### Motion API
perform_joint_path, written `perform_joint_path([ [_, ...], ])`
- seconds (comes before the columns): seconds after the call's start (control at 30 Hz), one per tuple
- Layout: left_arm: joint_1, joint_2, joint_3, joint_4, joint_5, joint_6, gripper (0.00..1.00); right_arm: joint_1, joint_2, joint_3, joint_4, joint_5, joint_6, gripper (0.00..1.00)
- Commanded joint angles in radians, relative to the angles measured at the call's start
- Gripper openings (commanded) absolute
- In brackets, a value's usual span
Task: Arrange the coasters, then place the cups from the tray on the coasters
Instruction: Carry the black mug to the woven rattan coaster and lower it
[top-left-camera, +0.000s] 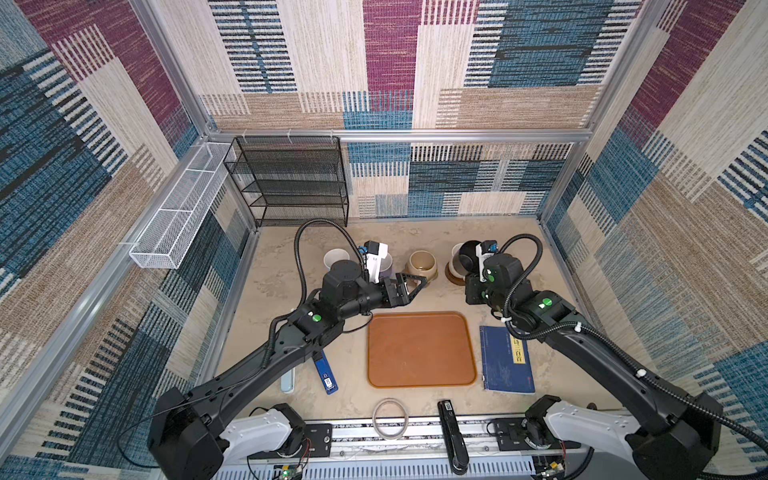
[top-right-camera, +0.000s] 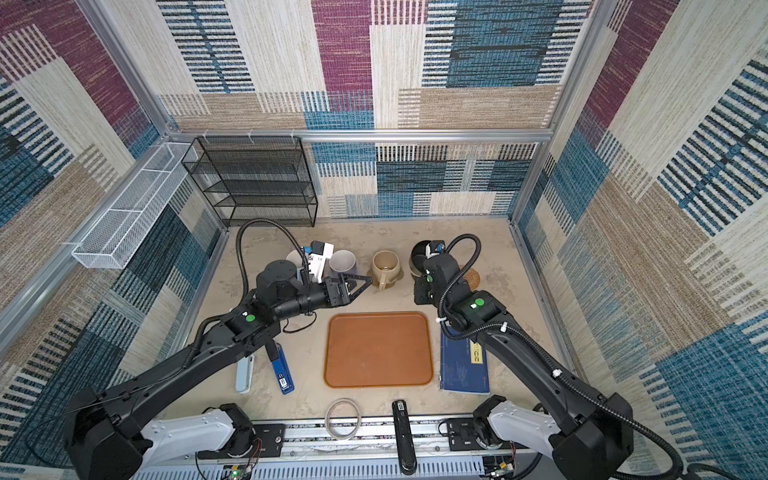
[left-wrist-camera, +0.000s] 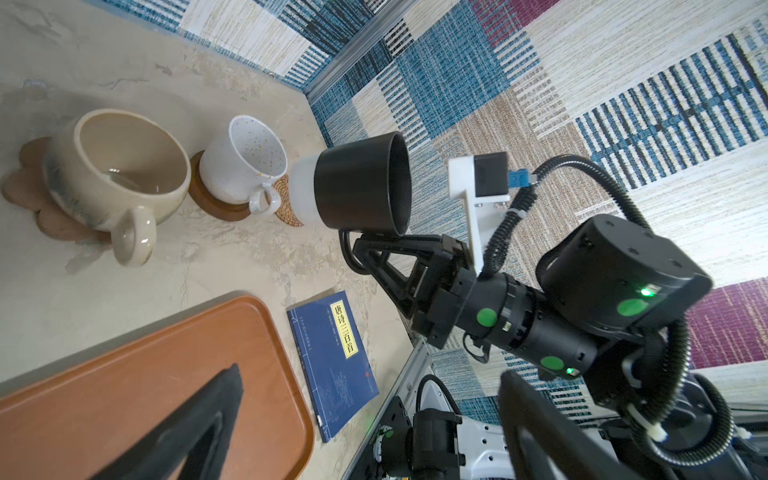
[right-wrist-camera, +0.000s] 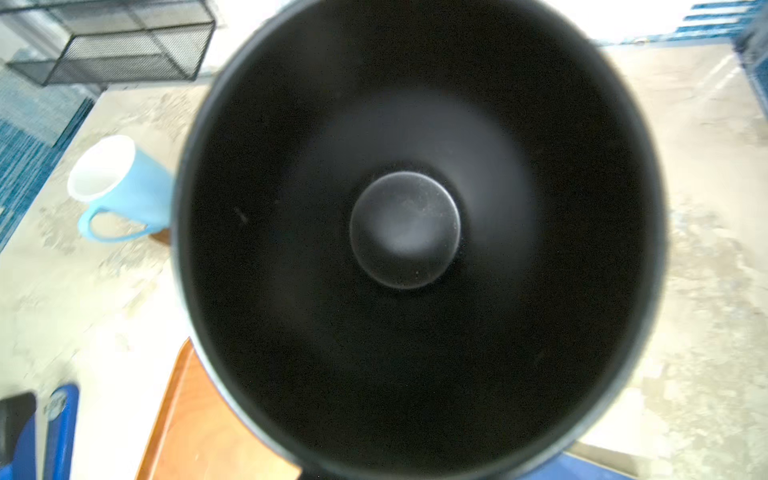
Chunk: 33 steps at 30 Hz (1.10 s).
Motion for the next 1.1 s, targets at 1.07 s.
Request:
perform_joint_path([
  [1.07,-0.005,0.686,0.678,-0.396,0.1,0.116,0.98,-0.493,0.489,0.12,0.109,-0.156,-0.119,0.0],
])
